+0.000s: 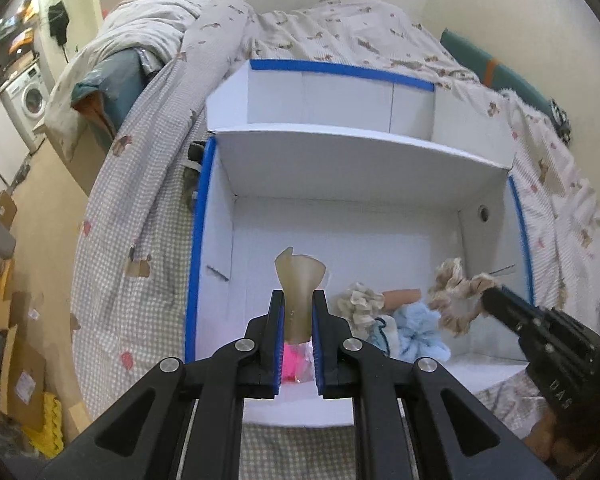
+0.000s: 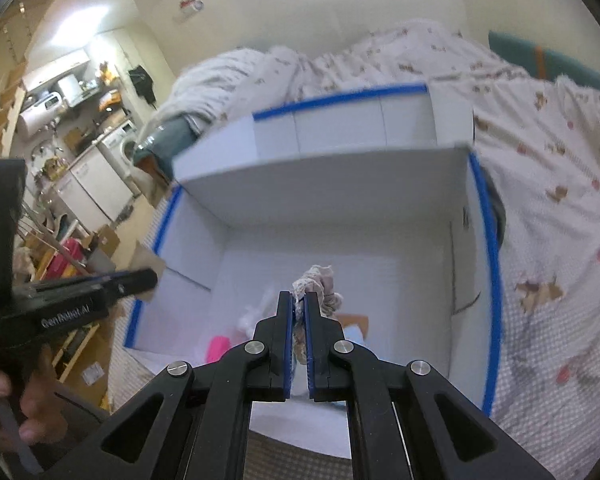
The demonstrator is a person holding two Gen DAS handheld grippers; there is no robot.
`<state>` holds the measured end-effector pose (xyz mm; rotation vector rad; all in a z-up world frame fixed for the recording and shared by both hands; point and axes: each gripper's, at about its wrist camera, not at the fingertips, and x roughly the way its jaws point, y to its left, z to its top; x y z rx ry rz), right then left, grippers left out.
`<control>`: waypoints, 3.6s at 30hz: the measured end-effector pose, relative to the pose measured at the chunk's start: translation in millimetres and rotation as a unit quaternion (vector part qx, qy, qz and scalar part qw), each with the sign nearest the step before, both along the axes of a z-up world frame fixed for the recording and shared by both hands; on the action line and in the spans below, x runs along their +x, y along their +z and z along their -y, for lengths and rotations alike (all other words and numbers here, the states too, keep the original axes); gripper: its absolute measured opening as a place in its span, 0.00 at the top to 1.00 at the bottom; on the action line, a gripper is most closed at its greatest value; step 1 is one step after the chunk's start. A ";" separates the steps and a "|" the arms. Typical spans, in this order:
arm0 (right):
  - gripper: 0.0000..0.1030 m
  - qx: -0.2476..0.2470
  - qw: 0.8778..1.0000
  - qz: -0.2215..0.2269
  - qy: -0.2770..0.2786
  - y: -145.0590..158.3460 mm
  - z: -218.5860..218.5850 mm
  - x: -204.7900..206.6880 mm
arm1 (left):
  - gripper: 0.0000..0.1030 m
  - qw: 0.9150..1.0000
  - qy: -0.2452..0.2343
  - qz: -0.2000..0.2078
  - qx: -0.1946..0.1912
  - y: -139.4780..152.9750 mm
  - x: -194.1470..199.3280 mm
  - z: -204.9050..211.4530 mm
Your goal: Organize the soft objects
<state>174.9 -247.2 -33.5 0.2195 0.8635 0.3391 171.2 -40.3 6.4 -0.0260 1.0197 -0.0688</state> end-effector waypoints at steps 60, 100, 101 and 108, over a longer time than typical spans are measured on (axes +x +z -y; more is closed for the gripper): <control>0.00 0.031 0.994 -0.086 -0.053 -45.7 5.9 26.2 | 0.47 0.999 -0.014 0.014 0.035 -59.4 18.5 21.6; 0.00 -0.057 0.998 -0.007 -0.022 -10.4 -19.3 -78.7 | 0.47 0.998 0.047 0.013 0.045 -40.9 -84.3 -52.1; 0.00 -0.060 0.998 -0.003 -0.024 -9.8 -20.5 -77.8 | 0.47 0.998 0.045 0.021 0.046 -39.3 -84.7 -51.5; 0.00 -0.067 0.996 0.046 -0.028 2.9 -27.6 -79.9 | 0.19 0.994 0.066 0.083 0.031 -24.8 -91.5 -57.5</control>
